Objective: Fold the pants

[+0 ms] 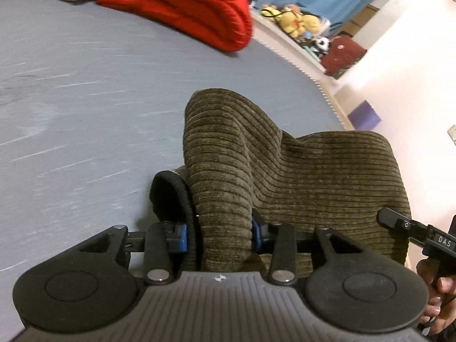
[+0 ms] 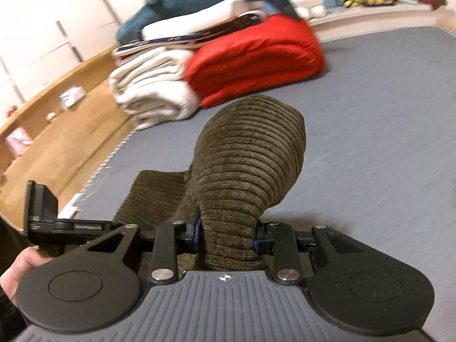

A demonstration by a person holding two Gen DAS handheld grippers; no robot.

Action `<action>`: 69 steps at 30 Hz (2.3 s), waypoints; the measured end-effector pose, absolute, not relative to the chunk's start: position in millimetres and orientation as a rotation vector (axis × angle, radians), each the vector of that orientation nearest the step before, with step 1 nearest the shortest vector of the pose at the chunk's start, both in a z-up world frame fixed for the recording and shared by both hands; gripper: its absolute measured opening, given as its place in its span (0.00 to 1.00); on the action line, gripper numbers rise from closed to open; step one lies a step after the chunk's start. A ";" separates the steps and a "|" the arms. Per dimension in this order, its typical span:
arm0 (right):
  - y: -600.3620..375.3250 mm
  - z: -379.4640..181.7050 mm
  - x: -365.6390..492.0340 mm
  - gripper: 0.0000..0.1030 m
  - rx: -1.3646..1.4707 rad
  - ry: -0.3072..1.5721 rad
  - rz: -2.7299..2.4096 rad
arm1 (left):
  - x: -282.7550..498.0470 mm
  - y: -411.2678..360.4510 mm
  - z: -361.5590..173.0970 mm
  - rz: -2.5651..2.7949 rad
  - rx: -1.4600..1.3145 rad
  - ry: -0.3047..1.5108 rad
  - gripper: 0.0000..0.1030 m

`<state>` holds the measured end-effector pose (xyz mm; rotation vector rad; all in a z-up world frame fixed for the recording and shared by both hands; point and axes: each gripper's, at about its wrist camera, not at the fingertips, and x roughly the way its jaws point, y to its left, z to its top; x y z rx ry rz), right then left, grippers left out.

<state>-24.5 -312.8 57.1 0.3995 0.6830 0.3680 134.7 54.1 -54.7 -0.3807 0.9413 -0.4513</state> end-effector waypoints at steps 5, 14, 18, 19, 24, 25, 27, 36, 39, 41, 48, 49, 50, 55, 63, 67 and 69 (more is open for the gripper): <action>-365.9 31.9 -17.1 0.39 0.426 0.635 0.213 | 134.9 13.9 -49.9 -0.313 -0.175 0.859 0.62; -374.8 1.3 -10.6 0.58 0.287 0.635 0.017 | 95.1 -16.8 -19.7 -0.558 -0.027 0.762 0.60; -340.8 11.5 -20.1 0.60 0.153 0.619 0.254 | 76.1 -27.5 -49.9 -0.713 0.202 0.895 0.49; -333.2 9.6 -22.9 0.60 0.121 0.632 0.320 | 73.1 -28.5 -65.0 -0.705 0.275 0.968 0.47; -304.0 -35.3 -24.5 0.63 -0.084 0.919 0.503 | 59.8 -24.2 -96.7 -0.701 0.405 1.108 0.47; -299.1 -46.2 -26.8 0.63 -0.142 0.944 0.504 | 57.8 -24.6 -91.8 -0.697 0.413 1.088 0.47; -289.8 -47.9 -30.9 0.62 -0.233 0.913 0.510 | 57.8 -27.6 -75.3 -0.679 0.422 1.029 0.47; -305.8 -41.5 -20.8 0.62 -0.143 0.915 0.420 | 78.8 -15.0 -45.8 -0.609 0.115 0.842 0.12; -290.5 -54.6 -29.5 0.62 -0.304 0.906 0.441 | 89.9 -18.9 -83.9 -0.493 0.234 0.974 0.07; -293.2 -49.0 -29.0 0.62 -0.246 0.902 0.438 | 91.0 -15.5 -78.6 -0.483 0.197 0.983 0.07; -333.5 -33.5 -26.8 0.67 -0.051 0.829 0.308 | 73.5 -14.1 -71.1 -0.543 0.222 1.008 0.10; -335.7 -38.8 -23.7 0.68 -0.050 0.853 0.258 | 72.4 -15.6 -84.1 -0.531 0.279 1.034 0.12; -337.1 -46.4 -17.9 0.69 -0.057 0.890 0.199 | 68.7 -17.6 -88.4 -0.536 0.312 1.022 0.12; -351.5 -57.3 -11.7 0.80 0.008 0.970 0.054 | 52.4 -18.0 -62.8 -0.504 0.281 0.936 0.38; -335.0 -9.9 -33.2 0.99 0.022 0.867 -0.013 | 16.0 -20.4 -18.6 -0.412 0.204 0.757 0.82; -328.4 12.5 -47.4 0.99 0.038 0.808 -0.050 | -6.9 -20.4 5.3 -0.325 0.170 0.650 0.82; -325.0 22.5 -54.6 0.99 0.046 0.785 -0.066 | -16.6 -18.9 16.9 -0.295 0.129 0.624 0.82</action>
